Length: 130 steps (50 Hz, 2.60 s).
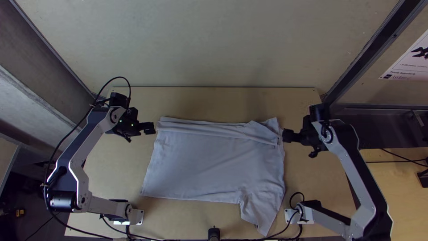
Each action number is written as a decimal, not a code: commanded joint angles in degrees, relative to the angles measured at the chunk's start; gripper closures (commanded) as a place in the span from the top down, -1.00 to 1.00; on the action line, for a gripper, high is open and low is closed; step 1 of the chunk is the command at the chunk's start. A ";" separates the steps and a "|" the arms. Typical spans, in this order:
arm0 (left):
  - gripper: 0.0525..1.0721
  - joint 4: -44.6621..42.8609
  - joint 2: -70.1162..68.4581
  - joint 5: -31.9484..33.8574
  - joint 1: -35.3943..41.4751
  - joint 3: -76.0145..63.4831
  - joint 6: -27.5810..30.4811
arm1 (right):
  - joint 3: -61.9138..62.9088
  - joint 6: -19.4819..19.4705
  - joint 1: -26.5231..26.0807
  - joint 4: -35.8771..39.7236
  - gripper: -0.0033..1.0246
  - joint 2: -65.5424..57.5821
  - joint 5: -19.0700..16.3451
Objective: Fold the t-shirt
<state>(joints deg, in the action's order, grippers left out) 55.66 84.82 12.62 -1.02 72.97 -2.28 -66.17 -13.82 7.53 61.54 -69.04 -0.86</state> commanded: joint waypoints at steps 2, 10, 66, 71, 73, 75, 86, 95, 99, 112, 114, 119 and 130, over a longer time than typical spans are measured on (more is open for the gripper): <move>0.92 8.50 -3.43 -0.05 0.40 0.42 2.81 | 0.08 -2.00 1.61 4.47 0.92 5.40 0.16; 0.92 13.07 -8.79 0.03 0.49 -5.56 5.80 | 0.87 -3.05 3.02 13.17 0.92 8.92 0.07; 0.89 20.89 -13.62 -10.51 14.82 -30.34 6.68 | 7.90 -12.54 11.10 23.36 0.92 14.63 -2.04; 0.89 19.14 -10.81 -10.51 15.87 -30.43 6.15 | 8.25 -12.54 11.10 23.36 0.92 14.37 -2.04; 0.89 18.61 -9.41 -10.51 16.31 -30.52 6.06 | 8.43 -12.45 11.10 23.36 0.92 14.28 -2.04; 0.88 18.17 -8.18 -10.51 16.40 -30.34 5.89 | 8.60 -12.45 11.19 23.28 0.92 14.19 -2.12; 0.77 15.53 -4.31 -10.69 19.39 -30.87 5.18 | 10.71 -12.28 11.98 23.01 0.92 13.31 -2.12; 0.34 14.65 -2.81 -10.78 20.62 -30.96 4.83 | 15.90 -12.98 14.44 23.19 0.92 13.75 -4.32; -0.21 13.07 -2.81 -10.78 21.06 -31.13 5.01 | 18.18 -13.33 15.94 23.19 0.92 13.84 -5.64; -0.95 9.20 -2.90 -9.99 20.18 -29.46 8.96 | 23.02 -13.33 18.75 22.92 0.92 9.62 -6.43; -0.95 9.29 -3.17 -9.90 19.74 -28.85 8.79 | 23.54 -13.42 19.45 22.49 0.93 8.30 -6.87; -0.95 10.00 -3.25 -9.90 19.03 -27.35 8.70 | 23.90 -13.42 21.47 22.22 0.93 6.02 -9.86; -0.95 11.58 -3.69 -9.90 18.95 -25.51 8.61 | 25.13 -13.25 24.81 20.55 0.92 0.22 -12.32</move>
<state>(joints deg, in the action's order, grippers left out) 66.46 81.43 2.33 18.26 46.35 5.21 -42.37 -26.48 30.81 82.13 -66.02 -12.53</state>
